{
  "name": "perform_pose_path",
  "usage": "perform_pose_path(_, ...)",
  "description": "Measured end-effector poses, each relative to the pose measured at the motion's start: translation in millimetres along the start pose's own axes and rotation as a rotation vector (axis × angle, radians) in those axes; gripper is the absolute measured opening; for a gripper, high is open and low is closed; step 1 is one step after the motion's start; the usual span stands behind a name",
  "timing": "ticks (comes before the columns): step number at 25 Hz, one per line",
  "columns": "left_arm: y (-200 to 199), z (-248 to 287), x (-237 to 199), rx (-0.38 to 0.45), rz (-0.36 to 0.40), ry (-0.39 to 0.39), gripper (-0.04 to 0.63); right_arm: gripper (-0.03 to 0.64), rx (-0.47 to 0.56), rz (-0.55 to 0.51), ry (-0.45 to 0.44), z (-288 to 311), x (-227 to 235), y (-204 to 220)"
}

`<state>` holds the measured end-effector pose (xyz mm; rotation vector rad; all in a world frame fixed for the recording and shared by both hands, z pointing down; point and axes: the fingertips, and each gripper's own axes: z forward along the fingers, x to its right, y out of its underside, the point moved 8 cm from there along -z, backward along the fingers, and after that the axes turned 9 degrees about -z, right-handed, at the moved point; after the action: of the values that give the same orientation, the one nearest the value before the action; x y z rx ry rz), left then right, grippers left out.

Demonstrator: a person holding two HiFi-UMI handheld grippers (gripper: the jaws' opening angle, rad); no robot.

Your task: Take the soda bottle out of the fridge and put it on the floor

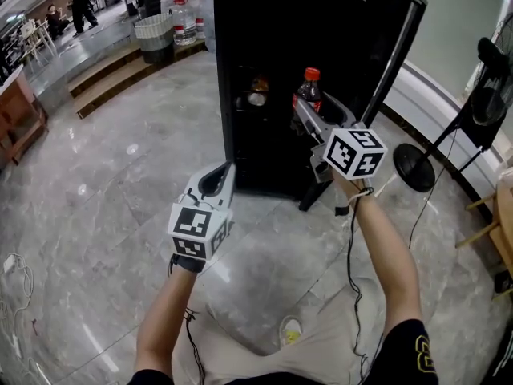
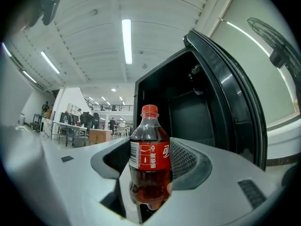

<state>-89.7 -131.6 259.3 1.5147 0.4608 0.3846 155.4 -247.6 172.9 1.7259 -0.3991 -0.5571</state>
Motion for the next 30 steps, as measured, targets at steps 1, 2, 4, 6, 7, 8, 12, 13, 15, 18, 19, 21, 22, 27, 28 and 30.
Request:
perform_pose_path(1, 2, 0, -1, 0.000, 0.000, -0.003, 0.017, 0.250, 0.005, 0.003, -0.002, -2, -4, 6)
perform_pose_path(2, 4, 1, -2, 0.001, 0.000, -0.008, 0.017, 0.250, 0.010, 0.008, -0.004, -4, -7, 11)
perform_pose_path(4, 4, 8, -4, 0.001, 0.000, -0.013, 0.017, 0.250, 0.017, 0.017, -0.006, -5, -9, 21)
perform_pose_path(6, 6, 13, -6, -0.005, -0.010, -0.017, 0.017, 0.250, 0.017, 0.013, -0.007, -6, -14, 32)
perform_pose_path(7, 9, 12, -8, -0.011, -0.014, -0.021, 0.017, 0.250, 0.015, 0.009, -0.009, -6, -19, 39)
perform_pose_path(8, 15, 9, -12, -0.016, -0.015, -0.027, 0.016, 0.250, 0.013, 0.006, -0.012, -6, -27, 48)
perform_pose_path(12, 33, 8, -18, -0.021, -0.008, -0.035, 0.016, 0.250, 0.002, -0.025, -0.018, -13, -46, 76)
perform_pose_path(13, 35, 9, -19, -0.020, -0.007, -0.035, 0.017, 0.250, 0.000, -0.033, -0.018, -14, -48, 82)
perform_pose_path(15, 42, 11, -21, -0.019, -0.010, -0.037, 0.017, 0.250, -0.004, -0.040, -0.016, -16, -54, 92)
perform_pose_path(18, 55, 14, -25, -0.020, -0.009, -0.045, 0.016, 0.250, -0.011, -0.041, -0.013, -16, -63, 110)
perform_pose_path(19, 59, 14, -27, -0.018, -0.005, -0.047, 0.017, 0.250, -0.013, -0.040, -0.010, -16, -65, 116)
perform_pose_path(21, 68, 17, -29, -0.003, -0.002, -0.045, 0.017, 0.249, -0.017, -0.040, 0.005, -16, -68, 129)
perform_pose_path(22, 73, 17, -30, 0.007, -0.006, -0.044, 0.017, 0.250, -0.018, -0.039, 0.015, -17, -68, 136)
perform_pose_path(27, 103, 11, -36, 0.028, -0.007, -0.055, 0.017, 0.250, -0.019, -0.042, 0.057, -22, -77, 172)
perform_pose_path(28, 112, 9, -37, 0.023, -0.010, -0.056, 0.017, 0.250, -0.024, -0.045, 0.062, -25, -80, 181)
perform_pose_path(30, 129, 8, -40, 0.013, -0.029, -0.060, 0.017, 0.250, -0.040, -0.038, 0.070, -30, -86, 201)
